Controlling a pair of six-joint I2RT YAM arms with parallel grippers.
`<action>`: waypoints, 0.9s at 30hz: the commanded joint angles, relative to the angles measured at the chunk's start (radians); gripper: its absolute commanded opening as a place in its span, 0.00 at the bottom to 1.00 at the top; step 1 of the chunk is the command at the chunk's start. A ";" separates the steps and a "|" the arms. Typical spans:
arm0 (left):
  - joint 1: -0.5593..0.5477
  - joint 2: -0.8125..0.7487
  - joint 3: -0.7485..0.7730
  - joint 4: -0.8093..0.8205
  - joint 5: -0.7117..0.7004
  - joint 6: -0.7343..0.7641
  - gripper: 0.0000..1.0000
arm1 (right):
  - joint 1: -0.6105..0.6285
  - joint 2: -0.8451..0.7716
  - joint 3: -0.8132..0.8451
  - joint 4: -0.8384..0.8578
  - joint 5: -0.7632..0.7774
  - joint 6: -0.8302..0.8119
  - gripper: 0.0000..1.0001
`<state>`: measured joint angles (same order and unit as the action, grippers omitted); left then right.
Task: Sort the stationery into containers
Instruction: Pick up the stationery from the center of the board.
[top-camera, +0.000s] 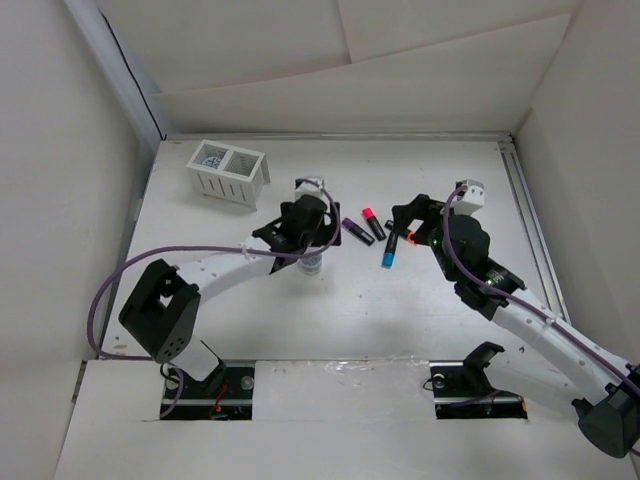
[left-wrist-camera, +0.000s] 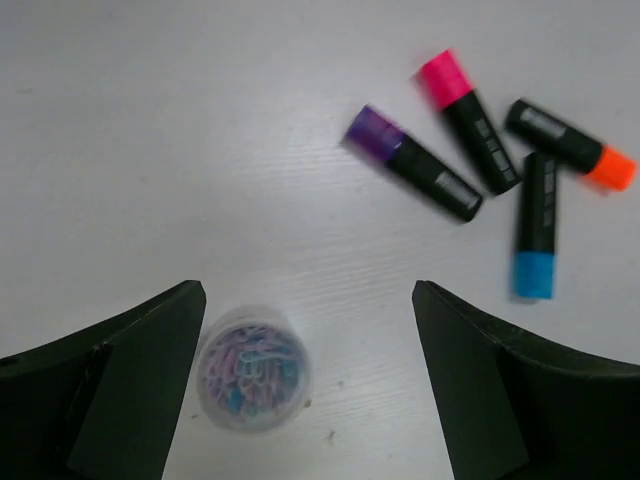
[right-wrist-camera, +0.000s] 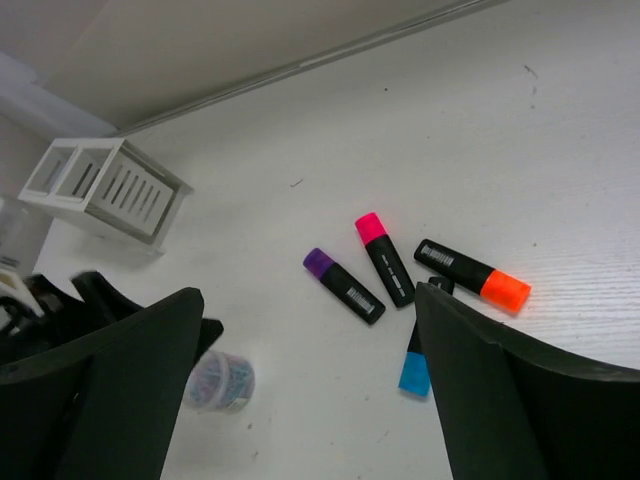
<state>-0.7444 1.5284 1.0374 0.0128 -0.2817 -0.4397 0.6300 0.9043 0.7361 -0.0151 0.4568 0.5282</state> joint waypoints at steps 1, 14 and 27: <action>0.040 -0.077 -0.126 0.088 0.004 -0.048 0.84 | 0.008 -0.007 -0.001 0.044 0.020 -0.004 0.94; -0.061 0.007 -0.172 0.066 -0.066 -0.057 0.88 | 0.008 0.011 -0.001 0.044 0.020 -0.004 0.99; -0.061 0.007 -0.200 0.044 -0.085 -0.090 0.44 | 0.008 0.021 0.008 0.044 0.020 -0.004 0.99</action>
<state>-0.8032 1.5406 0.8337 0.0608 -0.3473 -0.5175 0.6300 0.9264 0.7361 -0.0151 0.4633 0.5278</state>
